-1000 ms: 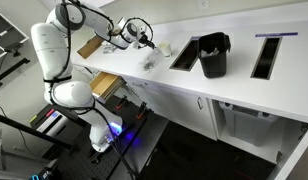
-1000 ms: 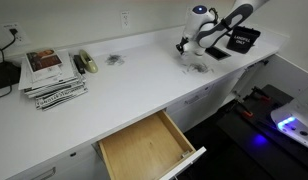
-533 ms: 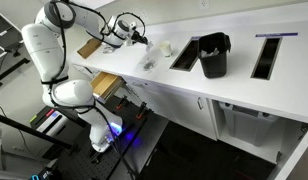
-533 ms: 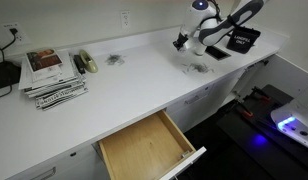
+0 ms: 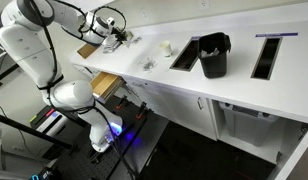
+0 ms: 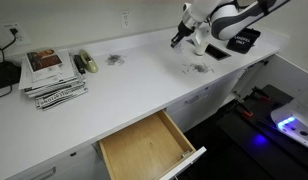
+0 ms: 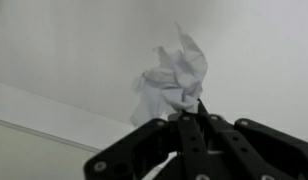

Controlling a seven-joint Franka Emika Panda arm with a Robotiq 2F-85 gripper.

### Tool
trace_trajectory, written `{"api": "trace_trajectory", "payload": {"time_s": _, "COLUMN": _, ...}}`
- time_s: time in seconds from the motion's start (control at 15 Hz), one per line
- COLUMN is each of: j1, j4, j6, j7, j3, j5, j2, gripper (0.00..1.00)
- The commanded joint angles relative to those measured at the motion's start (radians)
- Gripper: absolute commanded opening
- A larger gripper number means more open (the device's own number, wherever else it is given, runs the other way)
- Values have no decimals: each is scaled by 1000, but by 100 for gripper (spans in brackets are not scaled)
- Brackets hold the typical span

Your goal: Pick up the trash paper, put it in the drawer and close it

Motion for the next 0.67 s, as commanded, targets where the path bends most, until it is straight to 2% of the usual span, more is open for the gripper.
{"api": "trace_trajectory", "payload": {"time_s": 0.0, "j1": 1, "j4": -11, "j6": -1, "j7": -13, "j3": 9, "j5": 12, "j2": -16, "gripper": 7}}
{"api": "trace_trajectory", "payload": {"time_s": 0.27, "j1": 2, "j4": -9, "j6": -1, "j7": -9, "j3": -1, "j5": 10, "j2": -1, "gripper": 7}}
{"api": "trace_trajectory", "payload": {"time_s": 0.33, "j1": 2, "j4": -8, "j6": -1, "j7": -9, "j3": -2, "j5": 10, "j2": 1, "gripper": 2}}
{"api": "trace_trajectory", "payload": {"time_s": 0.47, "j1": -5, "j4": -15, "j6": 120, "j7": -94, "j3": 47, "j5": 47, "j2": 12, "gripper": 2}}
{"api": "trace_trajectory", "payload": {"time_s": 0.6, "j1": 8, "j4": -32, "j6": 172, "j7": -140, "j3": 99, "j5": 66, "j2": -3, "gripper": 2}}
